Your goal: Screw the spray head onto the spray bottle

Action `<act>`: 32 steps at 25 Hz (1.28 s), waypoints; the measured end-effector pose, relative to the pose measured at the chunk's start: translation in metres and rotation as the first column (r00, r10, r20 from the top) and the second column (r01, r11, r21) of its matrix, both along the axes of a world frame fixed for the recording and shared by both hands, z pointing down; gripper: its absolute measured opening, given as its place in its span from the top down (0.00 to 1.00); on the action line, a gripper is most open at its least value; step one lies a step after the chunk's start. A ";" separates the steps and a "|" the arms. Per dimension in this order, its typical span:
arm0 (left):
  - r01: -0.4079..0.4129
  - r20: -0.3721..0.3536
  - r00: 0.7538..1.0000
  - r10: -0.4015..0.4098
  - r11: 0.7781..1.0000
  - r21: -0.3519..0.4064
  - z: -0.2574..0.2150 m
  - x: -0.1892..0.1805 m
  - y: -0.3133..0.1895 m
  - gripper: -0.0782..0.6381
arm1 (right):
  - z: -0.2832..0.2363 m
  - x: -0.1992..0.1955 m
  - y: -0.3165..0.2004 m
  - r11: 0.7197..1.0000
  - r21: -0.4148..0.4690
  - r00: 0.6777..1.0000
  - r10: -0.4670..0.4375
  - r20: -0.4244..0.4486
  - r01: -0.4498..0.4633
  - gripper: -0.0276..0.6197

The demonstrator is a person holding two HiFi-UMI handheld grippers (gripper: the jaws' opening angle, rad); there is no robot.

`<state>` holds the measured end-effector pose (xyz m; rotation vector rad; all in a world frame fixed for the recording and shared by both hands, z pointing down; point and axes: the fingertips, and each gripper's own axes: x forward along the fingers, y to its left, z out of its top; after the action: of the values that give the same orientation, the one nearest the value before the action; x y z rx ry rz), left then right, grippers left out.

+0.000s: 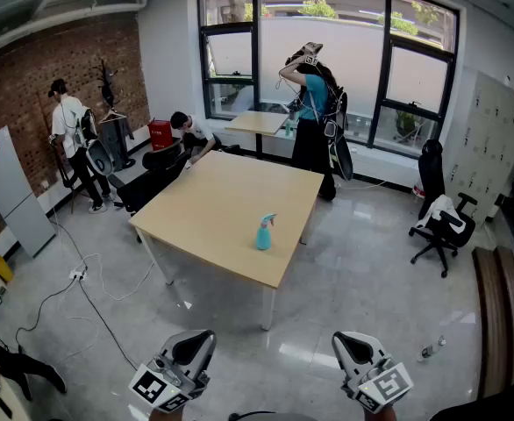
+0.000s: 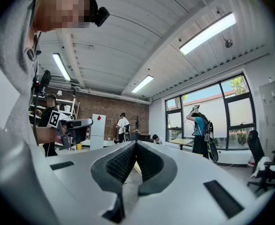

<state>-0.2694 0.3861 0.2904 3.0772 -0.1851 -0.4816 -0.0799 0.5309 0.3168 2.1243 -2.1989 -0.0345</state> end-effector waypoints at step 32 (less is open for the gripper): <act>-0.045 0.000 0.999 0.045 0.999 -0.001 0.025 0.022 -0.138 0.88 | 0.002 0.006 -0.158 0.996 0.068 0.998 -0.059 0.005 0.058 0.95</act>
<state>-0.2472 0.2483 0.3154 3.0729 -0.1160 -0.4797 -0.0737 0.3730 0.3187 2.0966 -2.2959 -0.1074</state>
